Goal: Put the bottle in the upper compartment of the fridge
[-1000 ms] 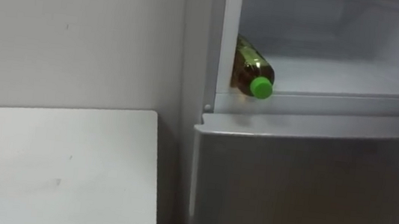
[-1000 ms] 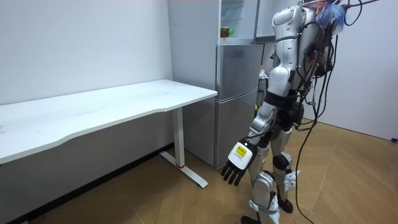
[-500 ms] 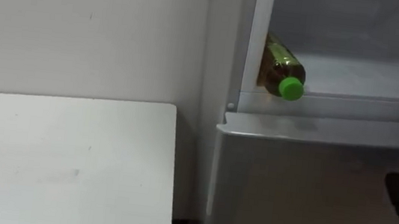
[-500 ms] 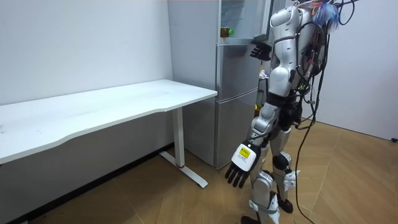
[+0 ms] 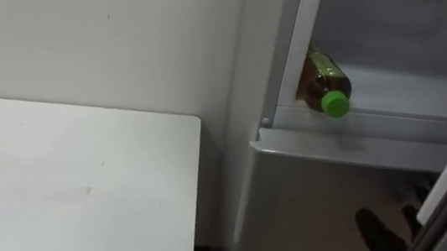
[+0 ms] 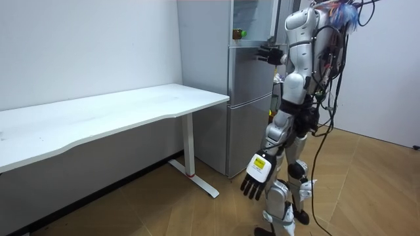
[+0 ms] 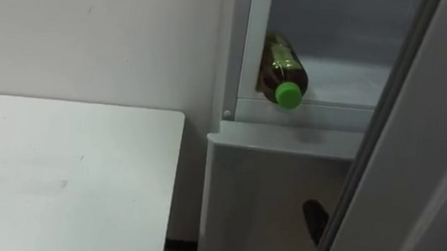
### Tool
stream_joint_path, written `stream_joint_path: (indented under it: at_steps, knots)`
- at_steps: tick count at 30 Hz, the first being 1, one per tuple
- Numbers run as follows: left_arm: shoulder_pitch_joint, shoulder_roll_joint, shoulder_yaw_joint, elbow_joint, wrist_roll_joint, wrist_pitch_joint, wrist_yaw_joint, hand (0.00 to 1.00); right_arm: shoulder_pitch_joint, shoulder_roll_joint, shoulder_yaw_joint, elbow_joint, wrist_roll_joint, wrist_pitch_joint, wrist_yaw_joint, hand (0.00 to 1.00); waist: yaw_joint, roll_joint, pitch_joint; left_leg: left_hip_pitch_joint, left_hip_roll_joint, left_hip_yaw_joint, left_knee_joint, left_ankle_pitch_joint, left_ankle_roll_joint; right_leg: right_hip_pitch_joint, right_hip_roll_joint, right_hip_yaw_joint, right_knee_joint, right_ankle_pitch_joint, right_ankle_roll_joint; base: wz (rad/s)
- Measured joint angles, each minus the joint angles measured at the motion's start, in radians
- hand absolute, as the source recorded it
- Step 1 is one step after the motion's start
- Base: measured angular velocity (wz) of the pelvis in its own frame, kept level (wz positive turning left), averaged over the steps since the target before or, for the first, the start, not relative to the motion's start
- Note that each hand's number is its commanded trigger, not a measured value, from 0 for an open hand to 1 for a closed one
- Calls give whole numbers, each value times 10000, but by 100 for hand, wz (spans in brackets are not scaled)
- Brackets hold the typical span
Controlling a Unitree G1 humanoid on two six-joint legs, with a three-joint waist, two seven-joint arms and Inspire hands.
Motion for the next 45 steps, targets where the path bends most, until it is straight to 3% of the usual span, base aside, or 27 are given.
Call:
stream_joint_path:
  at_steps: [2, 3, 7, 8, 11, 17, 21, 26, 29, 36, 45]
  knots:
    - [-11, 44, -11, 4, -15, 199, -105, 0, 58, -18, 187, 925, -669, 153, 536, 0, -63, -129, 4, 89, 14, -12, 10, -18, -19, 120, 17, -1, -35, 17, -3, 0]
    - [-71, 92, -5, -4, -12, 317, -224, 0, 106, -24, 319, 1536, -1024, 407, 955, 0, -46, -207, -2, 71, 43, -11, 21, -51, -24, 136, 43, 11, -58, 61, -10, 0]
    - [-153, 370, -5, 7, 97, 591, -466, 0, 432, -31, 1187, 3526, -2550, 1935, 2177, 0, 40, -286, -17, -16, 114, -65, 175, -84, -45, 142, 104, -6, -78, 132, -36, 1]
    - [-136, 382, -6, 3, 117, 616, -475, 0, 469, -33, 1242, 3679, -2705, 2066, 2324, 0, 85, -267, -15, -30, 114, -80, 188, -84, -45, 138, 104, -19, -79, 132, -37, 5]
    - [-75, 413, -3, -58, 121, 809, -479, 0, 514, -42, 1293, 4543, -2970, 2144, 2751, 0, 93, -209, 1, -90, 117, -168, 241, -84, -45, 143, 98, -132, -78, 135, -41, 9]
    - [-32, 415, 21, -377, 86, 1087, -431, 0, 500, -122, 1299, 5703, -3323, 2270, 2980, 0, 130, -335, 34, -68, 118, -352, 309, -101, -57, 377, 99, -302, -236, 135, -44, 10]
    - [-13, 414, 68, -437, 89, 1166, -336, 0, 500, -122, 1065, 6629, -3321, 2355, 2840, 0, -28, -364, 46, -78, 119, -427, 353, -111, -64, 443, 102, -385, -285, 137, -46, 6]
    - [167, 410, 630, -651, 118, 1131, -246, 0, 482, -118, -322, 6625, -2885, 2331, 2005, 0, -272, -366, 39, -67, 112, -416, 375, -111, -62, 452, 91, -365, -302, 134, -47, 0]
    - [340, 405, 869, -738, 89, 1121, -166, 0, 469, -118, -1418, 6376, -2484, 2250, 979, 0, -412, -375, 22, -3, 103, -378, 341, -109, -62, 461, 95, -310, -422, 133, -49, -3]
    - [797, 328, 1618, -1274, 130, 1099, 81, 0, 515, -119, -3294, 3908, -2463, 2183, -1503, 0, -849, -409, -18, 124, 103, -180, 166, -105, -63, 455, 108, -159, -399, 131, -48, -5]
    - [807, 173, 1775, -1168, 200, 928, 403, 0, 288, -121, -4784, 1258, -2513, 1840, -4397, 0, -918, -389, 80, 205, 125, -138, 25, -111, -65, 382, 117, -248, -215, 120, -28, -2]
